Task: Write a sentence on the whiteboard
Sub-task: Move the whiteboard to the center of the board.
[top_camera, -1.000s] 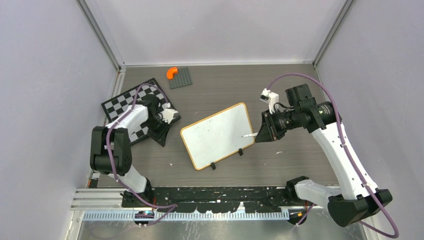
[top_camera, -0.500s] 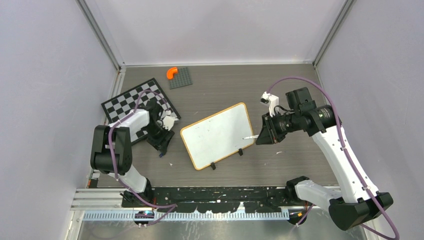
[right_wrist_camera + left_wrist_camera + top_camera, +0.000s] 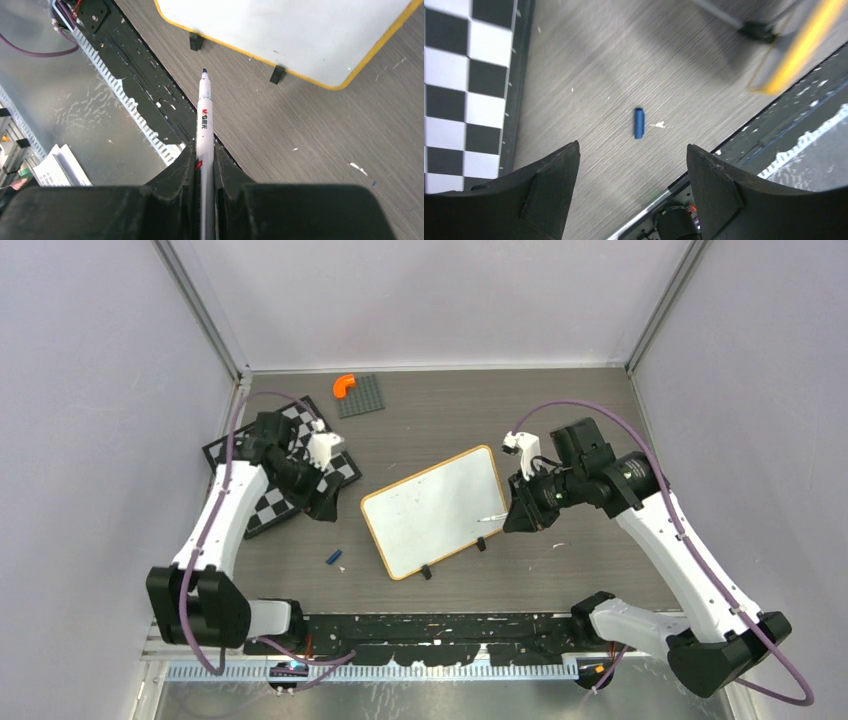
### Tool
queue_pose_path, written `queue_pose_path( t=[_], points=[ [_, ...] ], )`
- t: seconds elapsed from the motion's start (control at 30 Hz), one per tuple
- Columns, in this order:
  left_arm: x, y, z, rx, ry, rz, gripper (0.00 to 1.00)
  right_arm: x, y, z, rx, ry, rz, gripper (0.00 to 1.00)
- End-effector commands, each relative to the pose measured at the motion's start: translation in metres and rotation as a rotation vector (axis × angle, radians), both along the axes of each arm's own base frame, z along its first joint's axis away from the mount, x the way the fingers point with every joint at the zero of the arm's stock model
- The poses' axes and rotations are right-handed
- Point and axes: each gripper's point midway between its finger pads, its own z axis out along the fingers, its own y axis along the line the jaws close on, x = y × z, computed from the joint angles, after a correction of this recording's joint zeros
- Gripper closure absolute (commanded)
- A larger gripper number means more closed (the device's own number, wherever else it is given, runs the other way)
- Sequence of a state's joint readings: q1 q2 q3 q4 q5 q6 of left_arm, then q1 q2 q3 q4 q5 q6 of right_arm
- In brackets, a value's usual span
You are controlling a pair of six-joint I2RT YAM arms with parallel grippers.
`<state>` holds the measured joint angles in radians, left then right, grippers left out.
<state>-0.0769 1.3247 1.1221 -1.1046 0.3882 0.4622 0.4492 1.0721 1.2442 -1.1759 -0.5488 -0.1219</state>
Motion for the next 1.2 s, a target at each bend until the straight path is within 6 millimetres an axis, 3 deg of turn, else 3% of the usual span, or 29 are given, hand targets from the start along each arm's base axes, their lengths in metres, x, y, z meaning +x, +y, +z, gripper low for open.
queue_pose_path(
  t=[0.0, 0.17, 0.3, 0.47, 0.73, 0.9, 1.17],
  points=[
    [-0.007, -0.036, 0.068, -0.243, -0.098, -0.06, 0.22, 0.021, 0.019, 0.018, 0.023, -0.098, 0.019, 1.0],
    [-0.005, -0.08, 0.119, -0.537, -0.105, -0.122, 0.28, 0.028, 0.032, 0.012, -0.014, -0.142, 0.062, 1.0],
    [0.017, -0.098, 0.129, -0.622, -0.066, -0.135, 0.3, 0.031, 0.039, 0.017, 0.0, -0.149, 0.096, 1.0],
    [0.039, -0.12, 0.113, -0.633, -0.004, -0.159, 0.3, 0.032, 0.043, 0.022, 0.021, -0.175, 0.117, 1.0],
    [0.049, -0.164, 0.091, -0.631, 0.098, -0.249, 0.41, 0.026, 0.038, 0.018, 0.011, -0.172, 0.125, 1.0],
    [0.048, -0.183, 0.073, -0.604, 0.144, -0.307, 0.54, 0.023, 0.036, 0.017, 0.006, -0.166, 0.133, 1.0],
    [0.027, -0.201, 0.056, -0.582, 0.239, -0.401, 0.89, 0.017, 0.034, 0.014, 0.007, -0.152, 0.14, 1.0]
  ],
)
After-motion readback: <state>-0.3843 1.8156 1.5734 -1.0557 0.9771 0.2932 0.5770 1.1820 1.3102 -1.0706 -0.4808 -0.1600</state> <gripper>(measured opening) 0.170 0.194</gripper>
